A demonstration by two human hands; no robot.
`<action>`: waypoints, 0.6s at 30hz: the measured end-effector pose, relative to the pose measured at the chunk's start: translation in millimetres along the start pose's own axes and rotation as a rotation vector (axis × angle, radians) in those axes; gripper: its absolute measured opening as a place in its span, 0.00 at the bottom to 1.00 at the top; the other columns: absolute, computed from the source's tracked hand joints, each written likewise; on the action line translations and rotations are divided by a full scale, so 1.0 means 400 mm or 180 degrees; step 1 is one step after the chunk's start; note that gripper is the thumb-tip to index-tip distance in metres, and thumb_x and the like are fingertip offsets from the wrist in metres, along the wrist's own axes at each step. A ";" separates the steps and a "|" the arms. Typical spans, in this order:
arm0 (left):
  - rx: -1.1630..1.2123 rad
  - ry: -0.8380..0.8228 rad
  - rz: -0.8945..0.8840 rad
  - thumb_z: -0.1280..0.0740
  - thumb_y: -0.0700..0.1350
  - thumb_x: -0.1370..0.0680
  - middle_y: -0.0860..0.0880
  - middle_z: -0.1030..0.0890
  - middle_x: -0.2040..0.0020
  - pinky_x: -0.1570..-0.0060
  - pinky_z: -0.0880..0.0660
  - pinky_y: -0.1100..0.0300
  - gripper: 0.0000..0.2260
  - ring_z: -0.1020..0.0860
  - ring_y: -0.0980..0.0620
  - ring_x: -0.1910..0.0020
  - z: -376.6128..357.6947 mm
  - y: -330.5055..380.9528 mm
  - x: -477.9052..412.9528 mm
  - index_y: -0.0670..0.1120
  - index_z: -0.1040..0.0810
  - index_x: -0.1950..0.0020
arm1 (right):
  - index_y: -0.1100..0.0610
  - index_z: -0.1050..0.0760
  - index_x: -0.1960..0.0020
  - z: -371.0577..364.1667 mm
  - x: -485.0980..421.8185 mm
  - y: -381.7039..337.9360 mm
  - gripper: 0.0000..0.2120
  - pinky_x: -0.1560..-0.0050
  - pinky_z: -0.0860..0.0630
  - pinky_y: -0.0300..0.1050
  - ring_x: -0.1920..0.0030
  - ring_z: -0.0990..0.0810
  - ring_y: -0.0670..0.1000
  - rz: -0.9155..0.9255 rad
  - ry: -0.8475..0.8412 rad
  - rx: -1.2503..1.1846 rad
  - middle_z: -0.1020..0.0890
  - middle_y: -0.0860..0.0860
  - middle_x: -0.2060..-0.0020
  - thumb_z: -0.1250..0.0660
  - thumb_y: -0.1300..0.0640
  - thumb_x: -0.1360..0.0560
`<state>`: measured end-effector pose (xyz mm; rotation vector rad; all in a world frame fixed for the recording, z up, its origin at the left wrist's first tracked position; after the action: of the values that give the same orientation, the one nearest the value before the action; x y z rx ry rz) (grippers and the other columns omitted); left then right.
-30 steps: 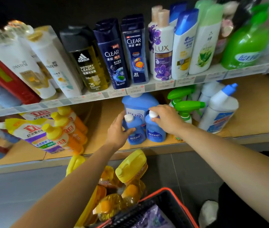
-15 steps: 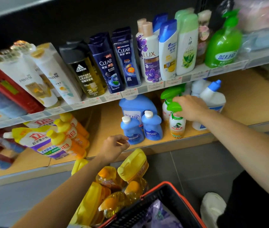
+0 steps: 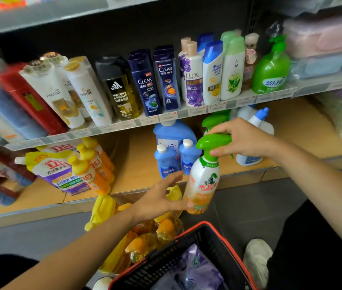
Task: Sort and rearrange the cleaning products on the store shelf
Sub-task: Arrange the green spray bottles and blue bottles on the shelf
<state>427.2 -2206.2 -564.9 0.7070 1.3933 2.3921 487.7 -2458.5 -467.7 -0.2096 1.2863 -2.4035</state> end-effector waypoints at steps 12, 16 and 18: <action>0.0949 0.0767 -0.0104 0.19 0.54 0.36 0.49 0.14 0.44 0.42 0.19 0.45 0.31 0.16 0.48 0.44 -0.056 -0.032 0.084 0.49 0.22 0.36 | 0.64 0.22 0.42 -0.235 0.088 0.033 0.15 0.57 0.24 0.39 0.55 0.21 0.50 -0.1539 0.2368 -0.3256 0.18 0.56 0.53 0.25 0.66 0.28; 0.0818 0.1045 0.0124 0.19 0.59 0.37 0.53 0.14 0.46 0.43 0.20 0.42 0.31 0.16 0.52 0.46 -0.064 -0.062 0.088 0.54 0.22 0.37 | 0.60 0.23 0.54 -0.300 0.105 0.040 0.10 0.58 0.21 0.42 0.60 0.19 0.50 -0.1651 0.2408 -0.2561 0.18 0.56 0.59 0.23 0.62 0.29; 0.0528 0.1138 0.0172 0.21 0.63 0.37 0.55 0.15 0.46 0.44 0.20 0.43 0.31 0.16 0.54 0.46 -0.066 -0.065 0.093 0.57 0.24 0.37 | 0.61 0.20 0.52 -0.322 0.090 0.021 0.09 0.57 0.21 0.40 0.58 0.18 0.49 -0.1346 0.2050 -0.2235 0.16 0.55 0.58 0.23 0.60 0.29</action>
<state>381.8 -2195.2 -588.2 0.3668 1.7476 2.5584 416.8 -2379.2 -549.3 0.1364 2.5902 -2.3108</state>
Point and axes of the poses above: each hand's wrist, its own x-axis away from the middle knuckle, its own z-axis out of the back of the hand, y = z × x, the point moved 3 cm from there along -x, towards the middle knuckle
